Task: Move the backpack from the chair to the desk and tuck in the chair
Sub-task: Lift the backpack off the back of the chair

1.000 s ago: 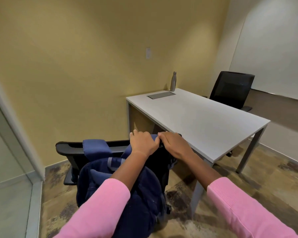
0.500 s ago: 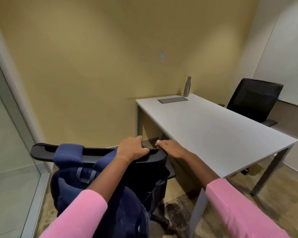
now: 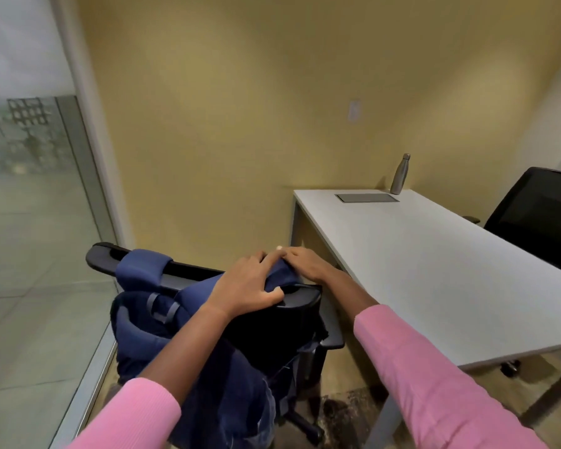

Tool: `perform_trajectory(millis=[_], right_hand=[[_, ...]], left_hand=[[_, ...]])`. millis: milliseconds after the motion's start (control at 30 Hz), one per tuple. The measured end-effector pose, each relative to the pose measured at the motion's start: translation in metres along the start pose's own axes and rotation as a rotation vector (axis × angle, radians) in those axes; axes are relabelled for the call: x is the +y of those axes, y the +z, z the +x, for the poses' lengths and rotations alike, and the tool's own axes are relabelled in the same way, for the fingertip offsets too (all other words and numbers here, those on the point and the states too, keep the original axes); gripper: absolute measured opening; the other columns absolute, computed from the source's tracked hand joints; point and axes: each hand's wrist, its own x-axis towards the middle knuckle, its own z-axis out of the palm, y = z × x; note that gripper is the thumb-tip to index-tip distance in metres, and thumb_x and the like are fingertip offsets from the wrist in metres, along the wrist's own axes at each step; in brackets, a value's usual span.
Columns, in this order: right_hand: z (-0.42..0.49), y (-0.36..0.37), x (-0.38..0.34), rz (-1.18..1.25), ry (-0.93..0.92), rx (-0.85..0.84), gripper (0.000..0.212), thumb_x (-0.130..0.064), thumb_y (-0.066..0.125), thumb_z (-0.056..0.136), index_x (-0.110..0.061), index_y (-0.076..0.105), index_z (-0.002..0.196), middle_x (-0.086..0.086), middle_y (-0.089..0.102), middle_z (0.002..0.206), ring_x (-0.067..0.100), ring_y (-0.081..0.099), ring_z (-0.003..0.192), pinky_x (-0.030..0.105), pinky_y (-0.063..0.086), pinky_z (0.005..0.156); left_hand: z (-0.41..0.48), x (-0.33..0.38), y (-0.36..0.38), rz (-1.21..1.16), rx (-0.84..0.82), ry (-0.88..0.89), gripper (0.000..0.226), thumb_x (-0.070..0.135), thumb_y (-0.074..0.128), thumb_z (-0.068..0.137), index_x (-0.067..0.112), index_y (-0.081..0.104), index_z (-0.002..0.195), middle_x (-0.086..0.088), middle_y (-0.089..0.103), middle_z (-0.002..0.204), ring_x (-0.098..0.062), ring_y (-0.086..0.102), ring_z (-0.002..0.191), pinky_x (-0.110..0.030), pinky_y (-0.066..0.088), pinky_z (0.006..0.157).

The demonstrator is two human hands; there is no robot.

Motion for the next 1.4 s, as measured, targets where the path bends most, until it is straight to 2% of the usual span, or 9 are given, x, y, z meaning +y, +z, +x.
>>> perform_trajectory(millis=[233,333,500,633,767,867,967,1233,1400], right_hand=[[0.009,-0.008,0.007,-0.114,-0.028,0.089,0.046,-0.026,0.034,0.097,-0.011,0.043,0.056,0.01,0.047,0.061,0.022,0.041,0.063,0.032,0.032,0.066],[0.006,-0.013,0.006,-0.169,-0.039,0.148,0.051,-0.025,0.037,0.096,-0.012,0.033,0.047,0.005,0.037,0.052,0.016,0.032,0.051,0.032,0.029,0.062],[-0.007,-0.016,0.012,-0.183,-0.006,0.192,0.048,-0.03,0.037,0.096,-0.002,0.046,0.057,0.014,0.05,0.06,0.031,0.047,0.065,0.038,0.038,0.065],[-0.031,-0.01,0.011,-0.193,-0.079,0.171,0.043,-0.033,0.033,0.097,0.0,0.061,0.094,0.023,0.064,0.1,0.031,0.057,0.089,0.042,0.044,0.084],[-0.06,0.0,0.011,-0.261,-0.179,0.06,0.049,-0.047,0.037,0.093,-0.017,0.041,0.132,0.013,0.048,0.13,0.024,0.044,0.12,0.037,0.033,0.105],[-0.071,0.01,0.009,-0.395,-0.236,0.067,0.068,-0.056,0.043,0.087,-0.016,0.029,0.14,0.008,0.035,0.144,0.021,0.032,0.132,0.044,0.015,0.115],[-0.069,0.02,-0.002,-0.47,-0.352,0.056,0.078,-0.069,0.037,0.077,-0.012,0.04,0.131,0.005,0.043,0.14,0.018,0.04,0.127,0.047,0.009,0.116],[-0.062,0.029,-0.013,-0.576,-0.384,0.098,0.089,-0.077,0.034,0.065,-0.02,0.042,0.132,0.006,0.055,0.117,0.022,0.049,0.105,0.034,0.035,0.096],[-0.066,0.033,-0.017,-0.607,-0.335,0.15,0.08,-0.074,0.044,0.066,-0.023,0.045,0.128,0.007,0.054,0.114,0.022,0.048,0.104,0.032,0.037,0.09]], left_hand=[[0.004,-0.001,0.004,0.099,-0.047,0.043,0.086,0.061,0.018,0.066,0.019,0.027,0.139,-0.012,0.055,0.11,-0.03,0.053,0.096,-0.04,0.043,0.08],[0.005,-0.002,0.006,0.136,-0.031,0.081,0.085,0.064,0.017,0.069,0.017,0.028,0.139,-0.011,0.055,0.116,-0.029,0.054,0.099,-0.038,0.043,0.084],[0.005,-0.002,0.01,0.126,-0.008,0.111,0.083,0.065,0.019,0.07,0.018,0.031,0.138,-0.01,0.057,0.119,-0.029,0.055,0.101,-0.037,0.042,0.083],[0.005,-0.001,0.01,0.113,-0.026,0.094,0.086,0.068,0.016,0.066,0.023,0.031,0.137,-0.008,0.058,0.116,-0.027,0.055,0.102,-0.036,0.043,0.081],[0.002,-0.002,0.008,0.064,-0.068,0.082,0.093,0.07,0.016,0.062,0.019,0.03,0.138,-0.009,0.055,0.129,-0.026,0.052,0.112,-0.035,0.042,0.088],[-0.001,-0.003,0.004,0.063,-0.123,0.081,0.108,0.08,0.015,0.058,0.013,0.021,0.142,-0.009,0.045,0.141,-0.026,0.047,0.121,-0.037,0.04,0.094],[-0.008,-0.004,0.004,0.078,-0.093,0.081,0.1,0.073,0.016,0.063,0.012,0.021,0.142,-0.009,0.045,0.141,-0.025,0.047,0.122,-0.035,0.04,0.094],[-0.05,-0.026,-0.005,0.206,0.035,0.122,0.093,0.076,0.01,0.078,0.006,0.043,0.131,-0.014,0.063,0.114,-0.033,0.06,0.097,-0.04,0.045,0.085],[-0.085,-0.045,-0.007,0.24,0.085,0.109,0.073,0.059,0.032,0.082,0.011,0.035,0.137,-0.012,0.049,0.136,-0.031,0.043,0.127,-0.04,0.027,0.106]])
